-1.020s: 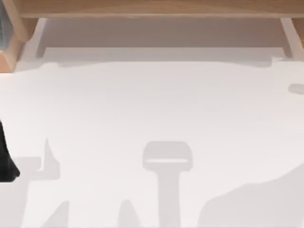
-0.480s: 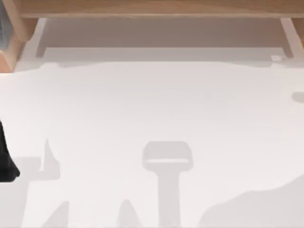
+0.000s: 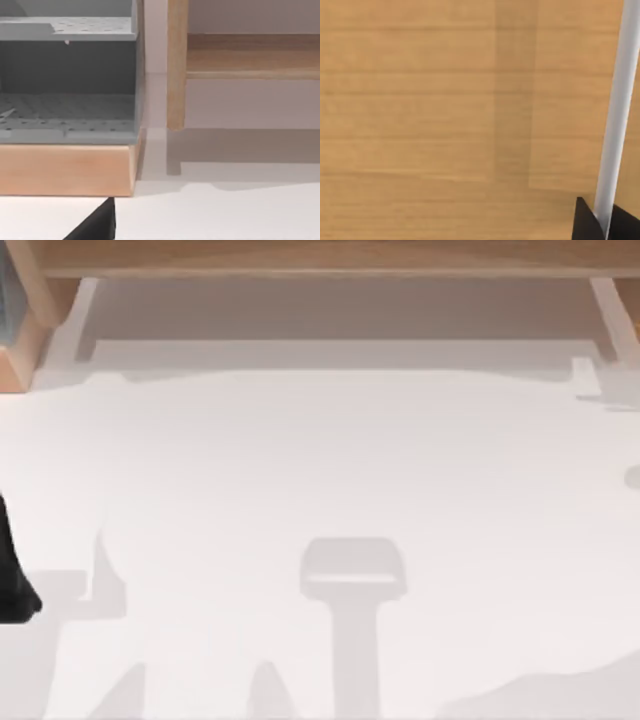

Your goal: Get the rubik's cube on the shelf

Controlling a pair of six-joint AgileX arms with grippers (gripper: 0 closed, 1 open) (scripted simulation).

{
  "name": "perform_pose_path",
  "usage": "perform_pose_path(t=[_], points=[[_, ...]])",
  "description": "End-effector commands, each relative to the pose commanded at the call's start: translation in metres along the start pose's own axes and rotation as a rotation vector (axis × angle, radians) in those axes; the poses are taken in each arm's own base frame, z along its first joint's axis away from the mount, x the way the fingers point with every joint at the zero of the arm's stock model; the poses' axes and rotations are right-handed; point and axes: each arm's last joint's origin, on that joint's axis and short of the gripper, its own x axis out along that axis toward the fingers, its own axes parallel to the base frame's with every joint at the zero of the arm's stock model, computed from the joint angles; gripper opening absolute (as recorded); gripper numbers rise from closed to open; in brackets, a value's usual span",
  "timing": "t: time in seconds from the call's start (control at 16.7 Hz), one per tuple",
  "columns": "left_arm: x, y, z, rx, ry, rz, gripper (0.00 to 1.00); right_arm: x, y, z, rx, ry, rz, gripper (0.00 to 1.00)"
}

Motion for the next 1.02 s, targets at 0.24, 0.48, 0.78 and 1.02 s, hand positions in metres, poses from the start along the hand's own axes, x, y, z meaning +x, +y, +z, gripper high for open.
perform_pose_path(t=[0.24,0.48,0.78,1.02], points=[[0.0,0.0,0.0,0.0,0.0,0.0,1.0,-0.009,0.0,-0.001,-0.001,0.002,-0.002,0.0],[0.0,0.0,0.0,0.0,0.0,0.0,1.0,-0.044,0.003,0.0,0.008,0.0,0.009,0.0],[0.0,0.0,0.0,0.0,0.0,0.0,1.0,-0.062,0.001,0.0,0.002,0.0,0.002,0.0],[0.0,0.0,0.0,0.0,0.0,0.0,1.0,-0.066,0.001,-0.001,-0.003,-0.002,-0.003,0.0]])
